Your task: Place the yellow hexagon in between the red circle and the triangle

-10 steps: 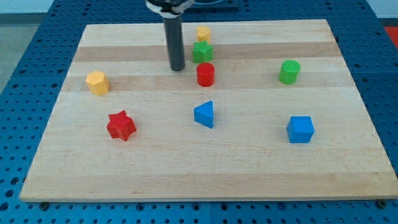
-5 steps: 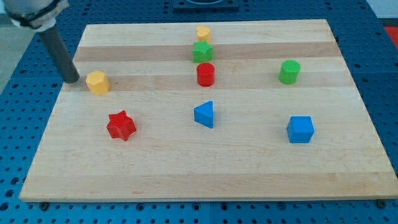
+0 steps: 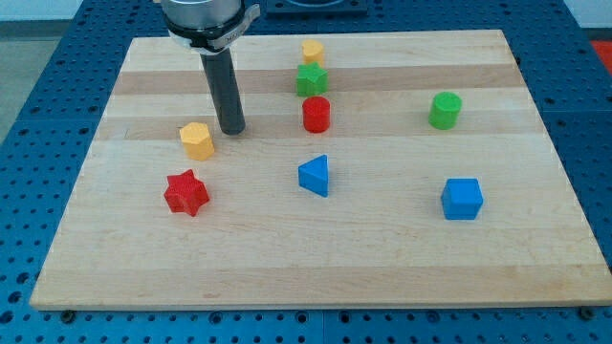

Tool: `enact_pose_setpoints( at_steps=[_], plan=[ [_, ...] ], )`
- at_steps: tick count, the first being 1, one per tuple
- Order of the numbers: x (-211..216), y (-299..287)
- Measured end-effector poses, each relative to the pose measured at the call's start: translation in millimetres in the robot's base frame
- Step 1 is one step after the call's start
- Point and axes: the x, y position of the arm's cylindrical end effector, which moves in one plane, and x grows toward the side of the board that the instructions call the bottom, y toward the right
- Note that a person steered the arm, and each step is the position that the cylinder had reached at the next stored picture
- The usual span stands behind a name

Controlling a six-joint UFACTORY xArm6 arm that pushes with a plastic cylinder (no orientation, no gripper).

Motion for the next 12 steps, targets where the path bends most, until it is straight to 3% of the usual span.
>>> enact_pose_setpoints(
  at_steps=[1, 3, 4, 8, 9, 11, 12],
  plan=[
    [-35.2, -25.8],
    [-27.8, -134.7],
    [55.6, -137.2],
    [53.5, -11.8],
    [53.6, -19.4],
    [47.8, -88.0],
    [-4.8, -64.4]
  ],
)
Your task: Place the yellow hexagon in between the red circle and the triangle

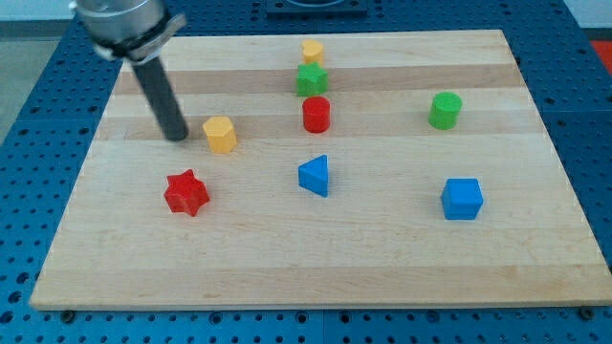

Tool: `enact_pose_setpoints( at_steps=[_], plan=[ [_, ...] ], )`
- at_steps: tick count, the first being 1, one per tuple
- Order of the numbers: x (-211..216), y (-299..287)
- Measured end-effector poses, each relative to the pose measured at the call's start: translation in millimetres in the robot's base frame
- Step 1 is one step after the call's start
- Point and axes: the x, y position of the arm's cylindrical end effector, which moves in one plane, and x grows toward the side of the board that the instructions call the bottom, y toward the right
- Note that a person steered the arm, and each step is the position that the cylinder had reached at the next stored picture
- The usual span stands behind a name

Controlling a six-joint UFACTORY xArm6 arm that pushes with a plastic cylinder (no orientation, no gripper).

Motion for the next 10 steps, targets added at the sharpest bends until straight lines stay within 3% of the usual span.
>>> enact_pose_setpoints(
  at_steps=[2, 4, 5, 7, 10],
  plan=[
    [2.8, 66.6],
    [2.0, 75.2],
    [-13.2, 52.2],
    [35.0, 32.0],
    [35.4, 91.3]
  ],
)
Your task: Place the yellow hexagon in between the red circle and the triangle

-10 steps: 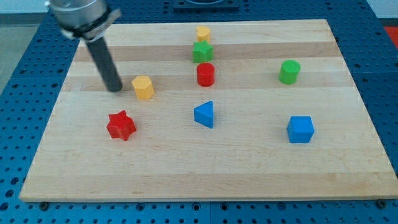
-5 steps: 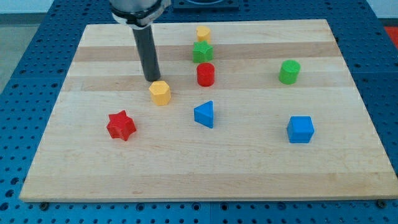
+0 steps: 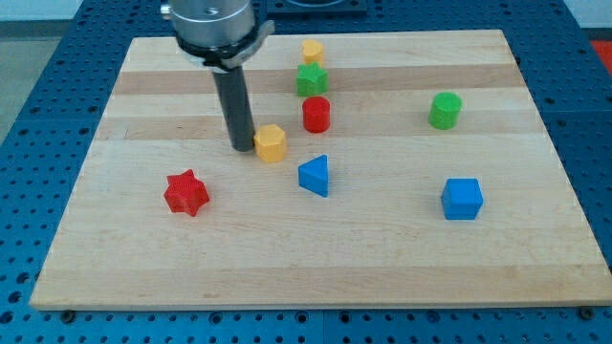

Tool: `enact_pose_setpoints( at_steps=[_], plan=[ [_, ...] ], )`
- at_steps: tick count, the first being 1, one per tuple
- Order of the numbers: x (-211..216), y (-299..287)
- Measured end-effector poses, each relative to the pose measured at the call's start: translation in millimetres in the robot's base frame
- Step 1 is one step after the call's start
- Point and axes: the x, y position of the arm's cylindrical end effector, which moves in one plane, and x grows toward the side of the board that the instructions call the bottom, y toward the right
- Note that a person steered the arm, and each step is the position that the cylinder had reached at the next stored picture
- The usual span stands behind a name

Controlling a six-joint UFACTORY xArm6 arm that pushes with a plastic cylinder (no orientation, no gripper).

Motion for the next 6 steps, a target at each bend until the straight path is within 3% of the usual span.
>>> enact_pose_setpoints(
  at_steps=[2, 6],
  plan=[
    [0.0, 31.0],
    [0.0, 35.5]
  ],
)
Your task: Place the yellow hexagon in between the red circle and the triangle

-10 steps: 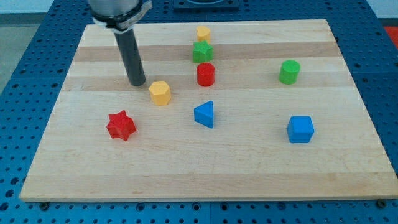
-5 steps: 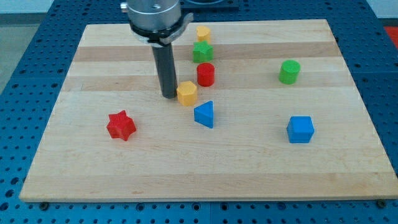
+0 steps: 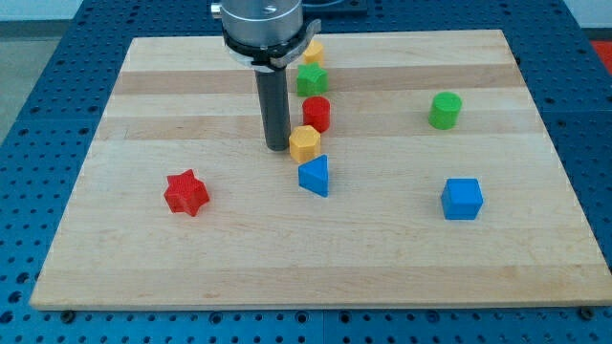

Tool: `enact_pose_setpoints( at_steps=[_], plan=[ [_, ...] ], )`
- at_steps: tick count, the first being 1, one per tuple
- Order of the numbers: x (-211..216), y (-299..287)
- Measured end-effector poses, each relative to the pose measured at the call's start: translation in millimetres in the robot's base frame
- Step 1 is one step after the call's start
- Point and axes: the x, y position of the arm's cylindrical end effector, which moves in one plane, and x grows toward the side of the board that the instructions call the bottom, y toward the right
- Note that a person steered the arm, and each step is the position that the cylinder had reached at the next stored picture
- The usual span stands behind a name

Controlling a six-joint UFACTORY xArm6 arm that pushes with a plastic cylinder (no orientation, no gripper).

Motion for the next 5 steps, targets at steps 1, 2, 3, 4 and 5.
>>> enact_pose_setpoints(
  at_steps=[1, 2, 3, 4, 5],
  plan=[
    [0.0, 6.4],
    [0.0, 7.1],
    [0.0, 8.6],
    [-0.7, 0.9],
    [-5.4, -54.7]
  ],
)
